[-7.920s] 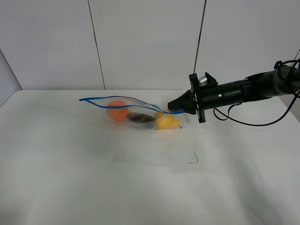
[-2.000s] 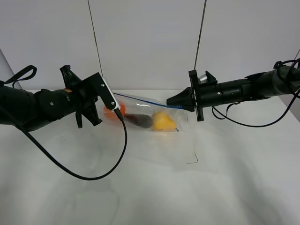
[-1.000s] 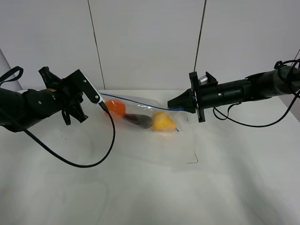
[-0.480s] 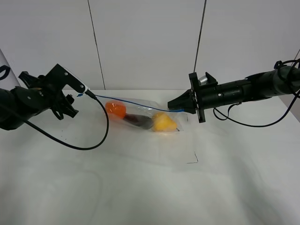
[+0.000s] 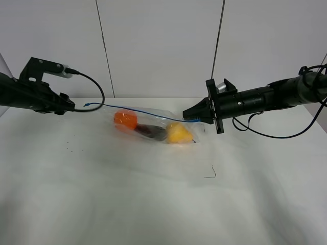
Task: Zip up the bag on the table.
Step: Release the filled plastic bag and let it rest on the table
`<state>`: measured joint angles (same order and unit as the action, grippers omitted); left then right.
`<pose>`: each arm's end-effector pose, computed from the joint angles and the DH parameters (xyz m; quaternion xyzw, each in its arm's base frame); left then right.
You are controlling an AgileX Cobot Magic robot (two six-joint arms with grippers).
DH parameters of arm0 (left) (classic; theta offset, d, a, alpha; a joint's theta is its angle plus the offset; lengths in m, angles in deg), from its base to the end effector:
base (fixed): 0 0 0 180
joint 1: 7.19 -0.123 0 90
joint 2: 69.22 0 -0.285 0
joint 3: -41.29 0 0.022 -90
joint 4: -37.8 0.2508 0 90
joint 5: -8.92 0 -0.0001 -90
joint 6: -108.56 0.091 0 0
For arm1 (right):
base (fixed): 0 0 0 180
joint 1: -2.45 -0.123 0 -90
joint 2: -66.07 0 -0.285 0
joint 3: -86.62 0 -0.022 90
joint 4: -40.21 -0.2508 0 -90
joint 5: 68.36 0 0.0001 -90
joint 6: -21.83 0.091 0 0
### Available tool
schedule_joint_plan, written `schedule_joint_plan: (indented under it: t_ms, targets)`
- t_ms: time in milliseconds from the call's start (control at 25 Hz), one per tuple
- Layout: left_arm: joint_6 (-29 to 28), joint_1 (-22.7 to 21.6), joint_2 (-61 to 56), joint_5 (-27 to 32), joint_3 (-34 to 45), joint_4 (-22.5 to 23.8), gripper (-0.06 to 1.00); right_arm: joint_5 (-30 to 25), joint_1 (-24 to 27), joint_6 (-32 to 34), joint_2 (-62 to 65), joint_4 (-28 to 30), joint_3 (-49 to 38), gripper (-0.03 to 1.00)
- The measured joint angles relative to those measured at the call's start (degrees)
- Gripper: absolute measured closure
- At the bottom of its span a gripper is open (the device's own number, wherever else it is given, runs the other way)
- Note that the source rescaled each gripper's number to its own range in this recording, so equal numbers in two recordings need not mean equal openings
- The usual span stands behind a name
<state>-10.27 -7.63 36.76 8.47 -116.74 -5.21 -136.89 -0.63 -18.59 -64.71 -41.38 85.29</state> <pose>0.3618 0.0032 0.2045 0.1370 0.8868 0.0737 0.4352 0.3982 0.1054 0.1555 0.0437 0.8193 0.5695 0.0493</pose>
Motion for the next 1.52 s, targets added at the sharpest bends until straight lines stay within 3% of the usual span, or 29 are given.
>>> schedule_joint_plan:
  t_ms: [160, 280, 360, 440, 640, 720, 960, 1080, 1320, 1520]
  targets:
    - [-3.4, -5.9, 0.0, 20.5, -6.2, 0.1, 0.22, 0.0, 0.0, 0.0, 0.0, 0.0, 0.0, 0.96]
    - [-6.1, -6.9, 0.0, 32.7, -9.9, 1.5, 0.22, 0.0, 0.0, 0.0, 0.0, 0.0, 0.0, 0.96]
    - [-10.4, -6.8, 0.3, 40.7, -12.7, 4.9, 0.22, 0.0, 0.0, 0.0, 0.0, 0.0, 0.0, 0.96]
    - [-18.4, -6.2, 1.0, 45.7, -15.2, 10.0, 0.22, 0.0, 0.0, 0.0, 0.0, 0.0, 0.0, 0.96]
    - [-43.1, -5.9, 2.3, 48.6, -18.9, 26.9, 0.22, -0.2, 0.0, 0.0, 0.0, 0.0, 0.0, 0.96]
    - [-47.7, -5.9, 2.3, 49.0, -19.1, 30.0, 0.2, -0.2, 0.0, 0.0, 0.0, 0.0, 0.0, 0.96]
    - [-50.6, -4.1, 2.3, 52.9, -19.3, 31.7, 0.07, -0.2, 0.0, 0.0, 0.0, 0.0, 0.0, 0.96]
    - [-52.6, -4.0, 2.3, 57.4, -19.4, 32.2, 0.06, -0.2, 0.0, 0.0, 0.0, 0.0, 0.0, 0.96]
    - [-58.8, -4.0, 2.3, 67.5, -19.4, 38.8, 0.05, -0.2, 0.0, 0.0, 0.0, 0.0, 0.0, 0.96]
    - [-60.6, -4.0, 0.3, 68.4, -19.4, 40.1, 0.05, -0.2, 0.0, 0.0, 0.0, 0.0, 0.0, 0.96]
